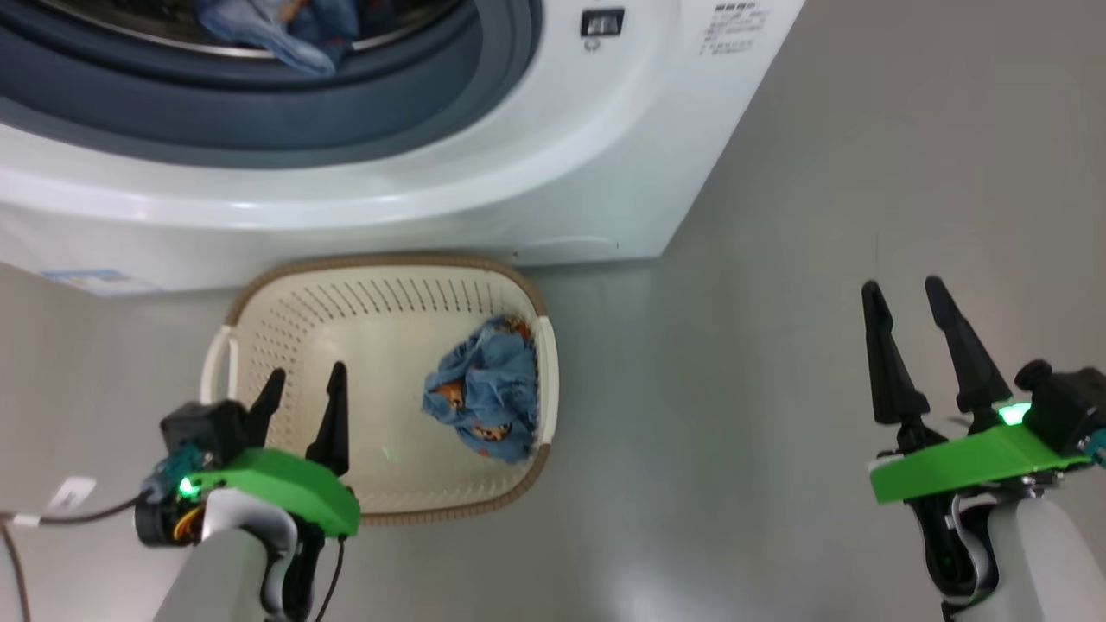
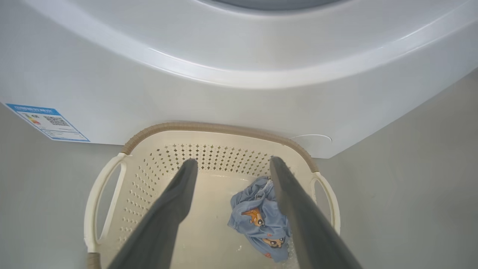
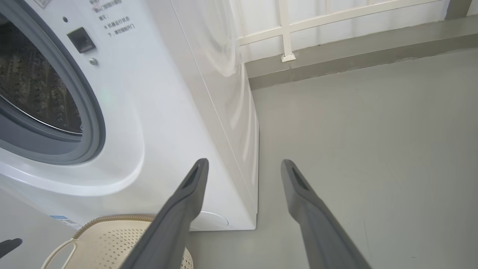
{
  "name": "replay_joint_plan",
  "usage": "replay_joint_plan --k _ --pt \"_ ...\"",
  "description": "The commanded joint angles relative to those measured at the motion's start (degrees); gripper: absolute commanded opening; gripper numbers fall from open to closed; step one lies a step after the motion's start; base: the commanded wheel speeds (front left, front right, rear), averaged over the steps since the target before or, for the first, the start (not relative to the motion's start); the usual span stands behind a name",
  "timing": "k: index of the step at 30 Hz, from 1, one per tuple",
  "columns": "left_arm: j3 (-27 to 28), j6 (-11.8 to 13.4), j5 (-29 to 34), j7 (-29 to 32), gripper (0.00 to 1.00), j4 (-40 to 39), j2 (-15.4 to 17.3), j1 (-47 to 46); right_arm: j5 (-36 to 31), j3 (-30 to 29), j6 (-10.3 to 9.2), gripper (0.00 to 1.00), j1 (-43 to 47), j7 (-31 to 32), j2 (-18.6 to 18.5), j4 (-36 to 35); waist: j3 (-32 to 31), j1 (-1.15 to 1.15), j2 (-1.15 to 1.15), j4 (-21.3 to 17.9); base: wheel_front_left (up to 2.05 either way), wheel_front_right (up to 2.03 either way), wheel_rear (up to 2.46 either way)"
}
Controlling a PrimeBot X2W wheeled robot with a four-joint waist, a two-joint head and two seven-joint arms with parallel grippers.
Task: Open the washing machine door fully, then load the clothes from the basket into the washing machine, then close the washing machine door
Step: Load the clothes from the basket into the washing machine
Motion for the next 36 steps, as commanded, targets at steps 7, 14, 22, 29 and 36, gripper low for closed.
replay_joint_plan --k 7,14,22,29,36 --pt "-7.33 -0.09 -4.48 -0.37 1.00 7.12 3.11 -7.45 -1.36 2.27 0.09 1.00 -3.63 -0.28 0.50 -2.14 9.45 0.00 0.00 -2.47 0.00 0.00 0.00" --pt "-18.67 -0.09 -9.89 -0.37 1.00 13.17 5.47 -13.53 -1.71 3.88 0.09 1.00 -5.86 -0.28 1.10 -2.63 14.02 0.00 0.00 -4.65 0.00 0.00 0.00" --pt "-30.81 -0.09 -17.69 -0.37 1.00 17.13 8.57 -19.66 -1.77 6.04 0.09 1.00 -8.07 -0.28 2.24 -2.81 17.97 0.00 0.00 -7.11 0.00 0.00 0.00" --pt "-41.10 -0.09 -24.60 -0.37 1.00 17.24 11.15 -23.48 -1.66 6.75 0.09 1.00 -9.39 -0.28 3.23 -3.29 20.08 0.00 0.00 -8.91 0.00 0.00 0.00" --pt "-48.89 -0.09 -30.27 -0.37 1.00 17.14 13.23 -27.48 -1.56 7.41 0.09 1.00 -10.34 -0.28 3.89 -3.78 22.35 0.00 0.00 -10.22 0.00 0.00 0.00"
